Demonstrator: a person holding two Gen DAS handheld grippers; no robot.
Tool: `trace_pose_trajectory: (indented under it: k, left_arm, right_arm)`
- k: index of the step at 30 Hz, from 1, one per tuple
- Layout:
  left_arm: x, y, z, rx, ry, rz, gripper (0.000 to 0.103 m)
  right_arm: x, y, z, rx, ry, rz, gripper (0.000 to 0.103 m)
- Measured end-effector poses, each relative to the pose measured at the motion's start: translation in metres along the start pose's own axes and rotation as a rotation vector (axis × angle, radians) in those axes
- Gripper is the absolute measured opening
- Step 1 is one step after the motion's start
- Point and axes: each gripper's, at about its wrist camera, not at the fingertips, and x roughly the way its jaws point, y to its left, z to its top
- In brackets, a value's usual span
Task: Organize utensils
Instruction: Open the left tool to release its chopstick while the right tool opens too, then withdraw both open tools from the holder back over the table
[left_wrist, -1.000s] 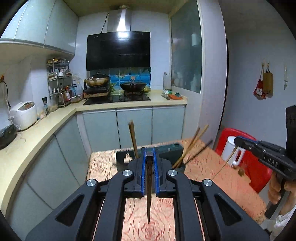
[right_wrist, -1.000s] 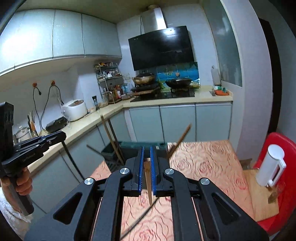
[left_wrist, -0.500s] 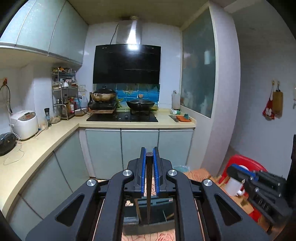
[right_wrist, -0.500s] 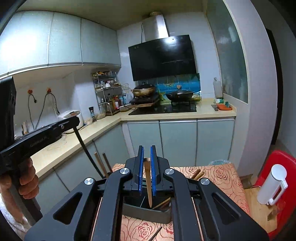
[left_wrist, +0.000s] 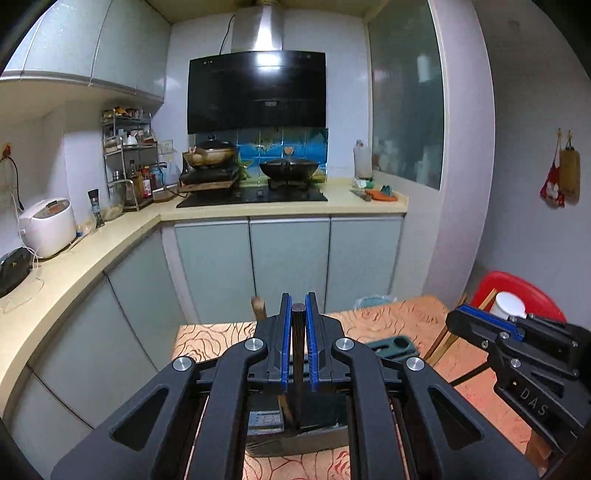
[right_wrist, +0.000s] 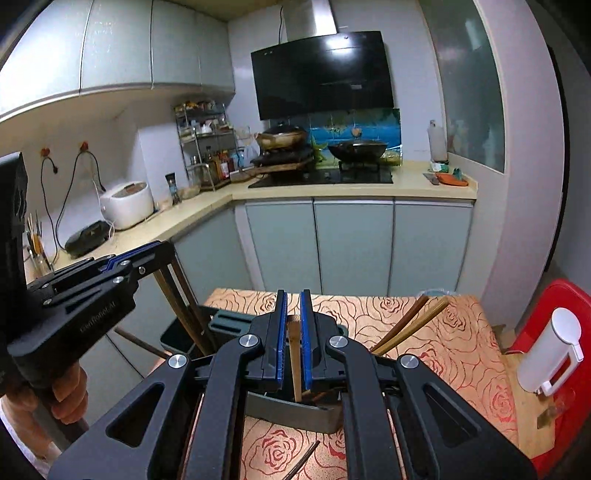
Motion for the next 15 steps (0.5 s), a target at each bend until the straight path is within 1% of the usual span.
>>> trace_pose_trajectory:
  k: [3,5,6,7,9,12,15]
  left_arm:
    - [0.002,0.003,-0.008,0.001,0.016,0.005,0.008]
    - [-0.003,0.006,-0.009,0.0,0.012,0.003,0.024]
    - [-0.008,0.008,-0.009,-0.002,0.0,0.013,0.045]
    - [-0.011,0.009,-0.008,-0.004,-0.015,0.021,0.056]
    - [-0.021,0.011,-0.008,-0.001,-0.041,0.031,0.059]
    - [-0.036,0.012,-0.01,0.013,-0.061,0.033,0.068]
    - [-0.046,0.013,-0.014,0.016,-0.063,0.027,0.073]
  right_arm:
    - [0.006,0.001,-0.003,0.0,0.009,0.005,0.008]
    - [0.004,0.0,-0.004,0.007,0.006,0.022,0.012]
    - [0.003,0.0,-0.004,0.004,0.0,0.024,0.02]
    - [0.001,0.001,-0.003,0.002,-0.005,0.019,0.031]
    - [-0.003,0.001,-0.002,0.007,-0.02,0.01,0.035]
    - [-0.009,-0.001,-0.001,0.007,-0.03,0.001,0.035]
    - [-0.02,-0.001,-0.002,0.001,-0.044,-0.01,0.035]
